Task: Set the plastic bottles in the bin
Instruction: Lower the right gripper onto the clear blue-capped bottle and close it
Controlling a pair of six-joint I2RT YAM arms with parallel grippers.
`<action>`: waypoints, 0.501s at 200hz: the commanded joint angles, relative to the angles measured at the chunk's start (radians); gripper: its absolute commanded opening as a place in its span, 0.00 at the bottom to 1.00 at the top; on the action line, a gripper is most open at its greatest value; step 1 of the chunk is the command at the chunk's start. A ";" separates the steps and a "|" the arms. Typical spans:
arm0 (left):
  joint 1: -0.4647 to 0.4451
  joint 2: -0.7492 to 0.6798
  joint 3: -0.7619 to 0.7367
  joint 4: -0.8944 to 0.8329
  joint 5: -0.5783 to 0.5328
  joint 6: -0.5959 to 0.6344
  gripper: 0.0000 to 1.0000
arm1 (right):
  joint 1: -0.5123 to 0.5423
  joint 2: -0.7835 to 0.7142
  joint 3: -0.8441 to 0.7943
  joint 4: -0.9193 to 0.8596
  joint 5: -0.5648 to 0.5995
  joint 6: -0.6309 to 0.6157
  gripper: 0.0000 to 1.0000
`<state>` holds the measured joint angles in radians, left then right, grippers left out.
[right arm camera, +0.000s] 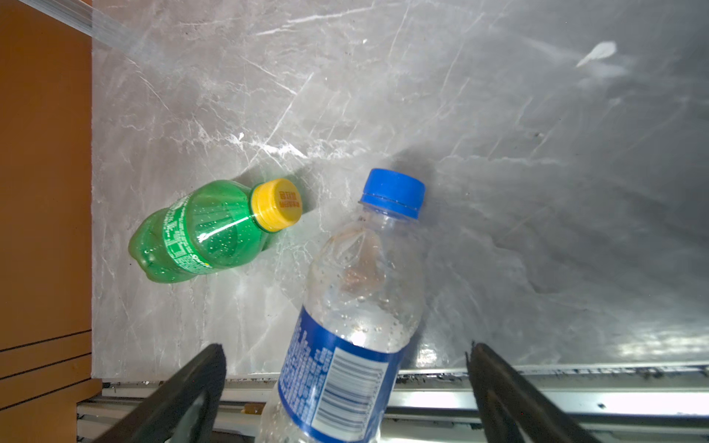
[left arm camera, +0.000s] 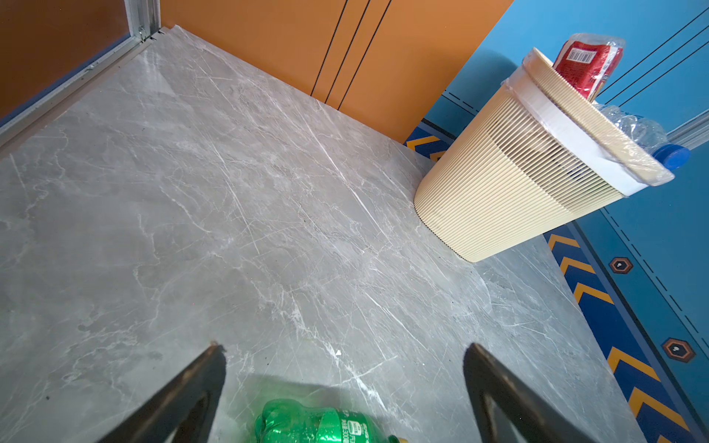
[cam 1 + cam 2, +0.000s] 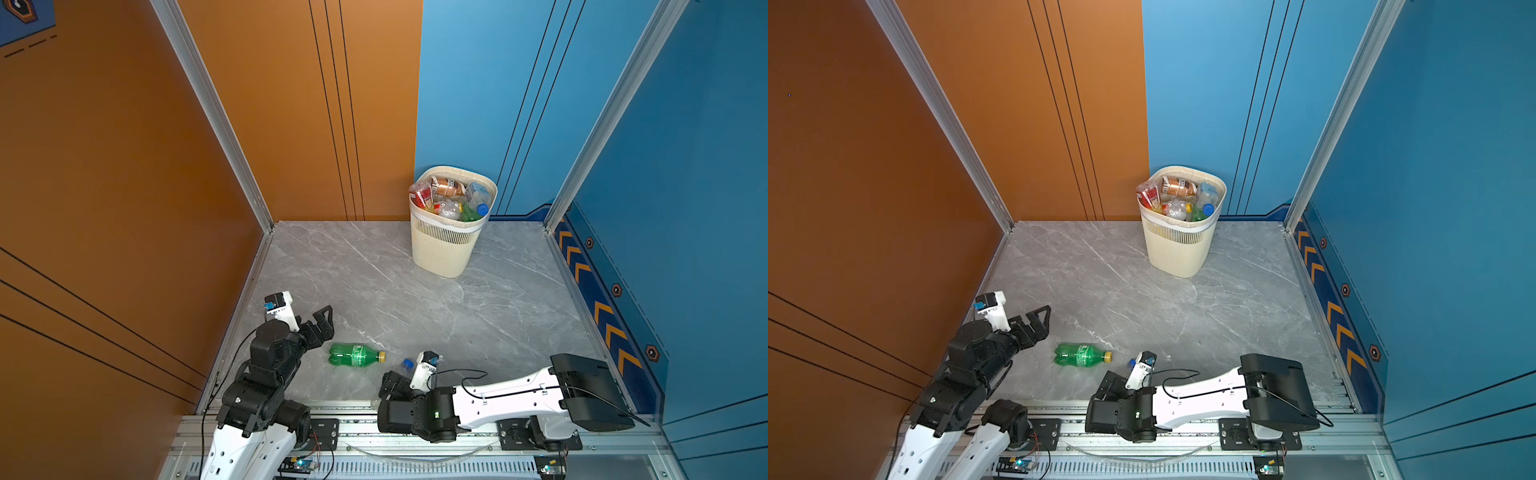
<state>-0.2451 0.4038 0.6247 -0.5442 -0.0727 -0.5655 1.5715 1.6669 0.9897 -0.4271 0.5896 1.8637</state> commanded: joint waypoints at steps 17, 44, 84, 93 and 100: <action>0.022 -0.011 0.008 -0.010 0.041 0.021 0.98 | -0.022 0.079 0.031 0.071 -0.080 0.021 0.94; 0.033 -0.009 0.010 -0.012 0.053 0.022 0.98 | -0.042 0.115 0.043 0.092 -0.094 0.014 0.84; 0.047 -0.009 0.006 -0.008 0.060 0.018 0.98 | -0.066 0.119 0.036 0.094 -0.072 0.012 0.63; 0.052 -0.005 0.006 -0.010 0.064 0.017 0.98 | -0.072 0.113 0.033 0.094 -0.062 0.001 0.59; 0.054 -0.005 0.005 -0.010 0.066 0.017 0.98 | -0.078 0.108 0.032 0.093 -0.055 -0.009 0.57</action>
<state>-0.2035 0.4015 0.6247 -0.5438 -0.0330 -0.5655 1.5105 1.7802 1.0126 -0.3260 0.5011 1.8751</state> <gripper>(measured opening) 0.976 0.605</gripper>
